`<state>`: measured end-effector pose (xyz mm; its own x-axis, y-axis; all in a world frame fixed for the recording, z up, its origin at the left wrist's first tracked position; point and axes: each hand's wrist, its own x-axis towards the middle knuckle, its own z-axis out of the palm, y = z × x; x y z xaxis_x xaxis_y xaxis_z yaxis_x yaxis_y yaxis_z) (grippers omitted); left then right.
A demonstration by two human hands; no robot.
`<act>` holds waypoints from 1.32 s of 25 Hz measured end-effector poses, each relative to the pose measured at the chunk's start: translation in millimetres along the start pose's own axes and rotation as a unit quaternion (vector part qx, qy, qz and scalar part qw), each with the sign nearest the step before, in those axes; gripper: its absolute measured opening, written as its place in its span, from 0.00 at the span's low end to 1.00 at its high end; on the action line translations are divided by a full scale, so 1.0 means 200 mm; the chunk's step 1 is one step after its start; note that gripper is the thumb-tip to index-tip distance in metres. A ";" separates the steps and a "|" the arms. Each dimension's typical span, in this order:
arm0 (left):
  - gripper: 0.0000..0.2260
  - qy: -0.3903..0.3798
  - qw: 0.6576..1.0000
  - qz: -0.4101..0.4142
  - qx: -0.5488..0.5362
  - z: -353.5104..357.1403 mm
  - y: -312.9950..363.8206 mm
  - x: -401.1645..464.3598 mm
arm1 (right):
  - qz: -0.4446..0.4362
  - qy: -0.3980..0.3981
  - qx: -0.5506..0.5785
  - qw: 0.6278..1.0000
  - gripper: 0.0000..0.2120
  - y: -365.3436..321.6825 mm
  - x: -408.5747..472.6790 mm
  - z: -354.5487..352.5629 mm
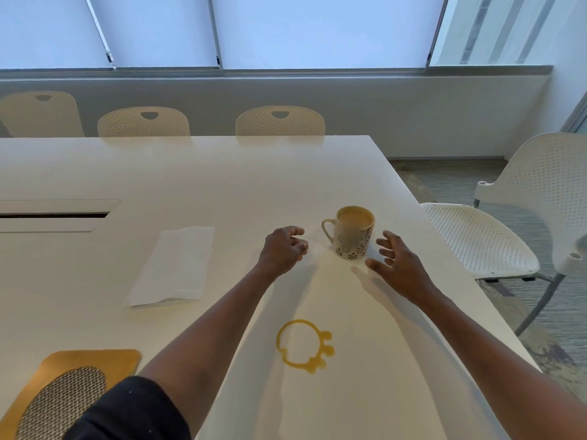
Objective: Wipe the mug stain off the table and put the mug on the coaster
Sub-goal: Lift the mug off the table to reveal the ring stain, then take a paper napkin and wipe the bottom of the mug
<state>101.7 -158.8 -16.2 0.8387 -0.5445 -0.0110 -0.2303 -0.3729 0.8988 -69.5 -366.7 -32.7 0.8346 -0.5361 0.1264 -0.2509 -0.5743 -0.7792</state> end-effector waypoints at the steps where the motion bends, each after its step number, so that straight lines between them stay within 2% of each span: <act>1: 0.15 0.004 1.000 -0.001 0.002 -0.02 -0.02 -0.02 | 0.005 0.001 -0.006 1.000 0.37 0.00 -0.02 0.00; 7: 0.13 0.028 1.000 -0.004 0.013 -0.13 -0.09 -0.13 | 0.008 0.019 -0.027 0.999 0.35 -0.05 -0.12 0.06; 14: 0.11 0.063 0.998 0.004 0.022 -0.23 -0.15 -0.24 | -0.028 0.011 -0.034 0.999 0.31 -0.20 -0.18 0.20; 19: 0.10 0.110 0.985 0.042 0.127 -0.35 -0.20 -0.30 | -0.050 -0.014 -0.026 0.998 0.30 -0.35 -0.19 0.35; 24: 0.11 0.127 0.970 0.034 0.205 -0.51 -0.31 -0.37 | -0.077 -0.048 -0.025 0.996 0.31 -0.53 -0.19 0.55; 30: 0.12 0.168 0.948 0.024 0.271 -0.71 -0.45 -0.45 | -0.102 -0.087 -0.038 0.990 0.30 -0.74 -0.18 0.79; 33: 0.13 0.187 0.936 0.052 0.292 -0.81 -0.49 -0.48 | -0.110 -0.111 -0.042 0.987 0.30 -0.82 -0.17 0.90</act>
<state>123.7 53.2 -32.6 0.8859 -0.3396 0.3160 -0.4590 -0.7399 0.4918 30.5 -142.7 -19.9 0.9577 -0.2496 0.1429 -0.0831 -0.7158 -0.6933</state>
